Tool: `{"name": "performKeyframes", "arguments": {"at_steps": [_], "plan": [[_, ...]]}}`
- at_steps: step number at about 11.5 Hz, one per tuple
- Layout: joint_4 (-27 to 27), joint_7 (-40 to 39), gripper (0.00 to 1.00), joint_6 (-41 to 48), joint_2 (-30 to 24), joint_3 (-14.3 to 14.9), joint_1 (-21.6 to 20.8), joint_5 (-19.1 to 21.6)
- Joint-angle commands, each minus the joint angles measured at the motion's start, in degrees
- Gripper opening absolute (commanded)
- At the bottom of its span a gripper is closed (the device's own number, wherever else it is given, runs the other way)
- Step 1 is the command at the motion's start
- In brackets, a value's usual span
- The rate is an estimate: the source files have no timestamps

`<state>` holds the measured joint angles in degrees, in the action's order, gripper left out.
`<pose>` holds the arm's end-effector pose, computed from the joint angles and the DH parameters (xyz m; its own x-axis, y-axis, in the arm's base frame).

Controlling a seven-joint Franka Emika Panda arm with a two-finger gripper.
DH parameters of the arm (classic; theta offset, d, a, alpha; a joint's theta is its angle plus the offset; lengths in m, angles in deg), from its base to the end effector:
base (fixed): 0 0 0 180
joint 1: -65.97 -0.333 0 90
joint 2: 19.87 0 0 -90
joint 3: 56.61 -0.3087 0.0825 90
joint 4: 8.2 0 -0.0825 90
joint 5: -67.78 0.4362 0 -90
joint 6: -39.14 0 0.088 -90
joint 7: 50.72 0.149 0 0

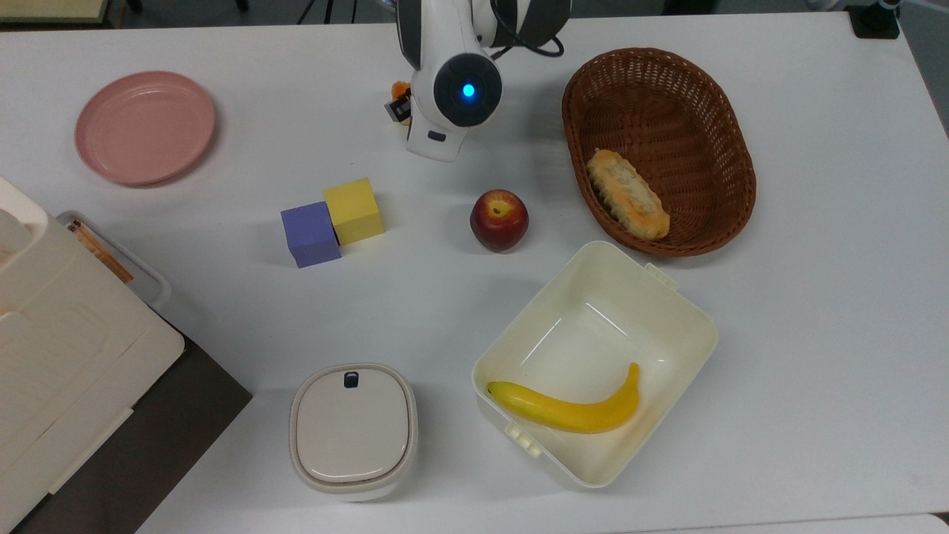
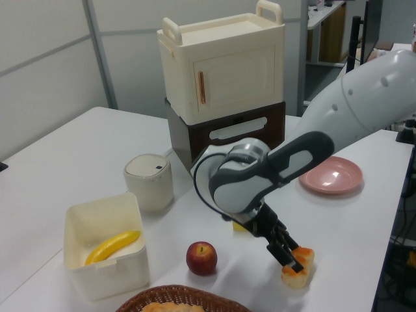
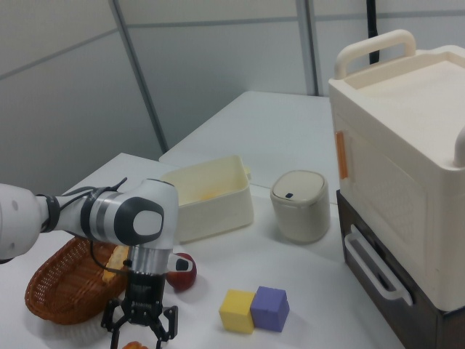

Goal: Put the bread in the basket
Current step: 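Move the gripper over the orange-topped bread piece and lower it, then close the gripper on the orange-topped bread piece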

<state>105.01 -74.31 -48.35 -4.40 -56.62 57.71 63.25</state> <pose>0.5186 0.0632 0.2306 0.6061 0.4880 -0.6281 0.4744 -0.8556 -0.2070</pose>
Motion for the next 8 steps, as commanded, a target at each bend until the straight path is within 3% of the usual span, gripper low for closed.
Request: {"name": "performKeyframes", "arguments": {"at_steps": [1,2,6,7,8], "plan": [[-0.7,2.8,1.00,1.1,2.2,0.7,-3.2,-2.0],[-0.7,2.8,0.91,1.1,2.3,0.7,-3.6,-2.2],[-1.8,3.4,0.15,1.3,3.0,0.6,-5.1,-5.5],[-2.4,3.3,0.01,1.5,3.0,0.7,-5.1,-5.4],[-2.8,3.0,0.00,1.5,2.8,0.7,-4.8,-5.5]]}}
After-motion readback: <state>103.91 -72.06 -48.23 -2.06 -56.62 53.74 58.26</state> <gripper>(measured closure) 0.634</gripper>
